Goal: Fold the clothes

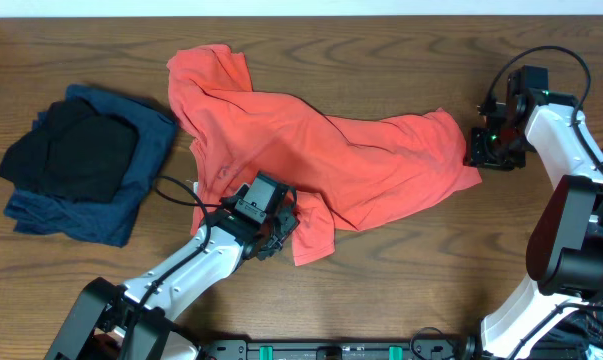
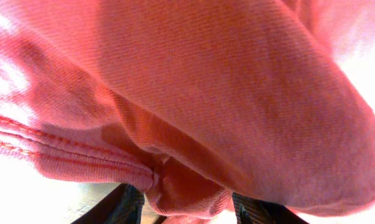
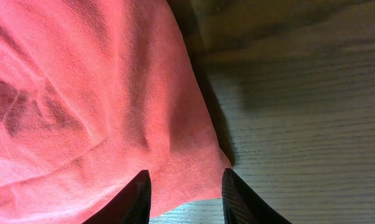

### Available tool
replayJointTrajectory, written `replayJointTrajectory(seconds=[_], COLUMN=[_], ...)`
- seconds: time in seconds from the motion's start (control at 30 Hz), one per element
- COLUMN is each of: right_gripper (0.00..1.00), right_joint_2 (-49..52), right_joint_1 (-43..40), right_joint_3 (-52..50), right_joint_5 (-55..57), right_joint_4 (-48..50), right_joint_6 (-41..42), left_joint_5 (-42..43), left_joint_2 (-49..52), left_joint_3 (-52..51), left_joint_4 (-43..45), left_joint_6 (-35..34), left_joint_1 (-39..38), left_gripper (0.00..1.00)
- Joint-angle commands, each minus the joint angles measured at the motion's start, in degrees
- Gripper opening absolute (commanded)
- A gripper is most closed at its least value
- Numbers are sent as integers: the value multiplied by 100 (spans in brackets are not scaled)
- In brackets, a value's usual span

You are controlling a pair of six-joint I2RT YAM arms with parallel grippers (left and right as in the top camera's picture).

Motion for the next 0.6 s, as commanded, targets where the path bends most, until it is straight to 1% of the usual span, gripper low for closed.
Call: replayJointTrajectory(seconds=[0.0, 0.13, 0.27, 0.37, 0.57], right_gripper=[36, 36, 36, 36, 36], right_joint_2=[50, 50, 50, 50, 50], right_joint_1=[68, 68, 68, 68, 68], right_joint_3=[-7, -7, -7, -7, -7], right_joint_5=[17, 20, 17, 20, 17], right_joint_4=[-11, -9, -11, -11, -24], right_joint_6=[-24, -24, -24, -24, -24], left_joint_5=[140, 702, 828, 734, 42], left_joint_2=[46, 44, 44, 44, 46], left_joint_3=[-35, -35, -35, -35, -35], left_joint_4=[26, 26, 28, 35, 57], left_joint_6=[-76, -76, -120, -142, -140], left_joint_1=[17, 17, 17, 17, 17], left_gripper=[48, 48, 48, 48, 49])
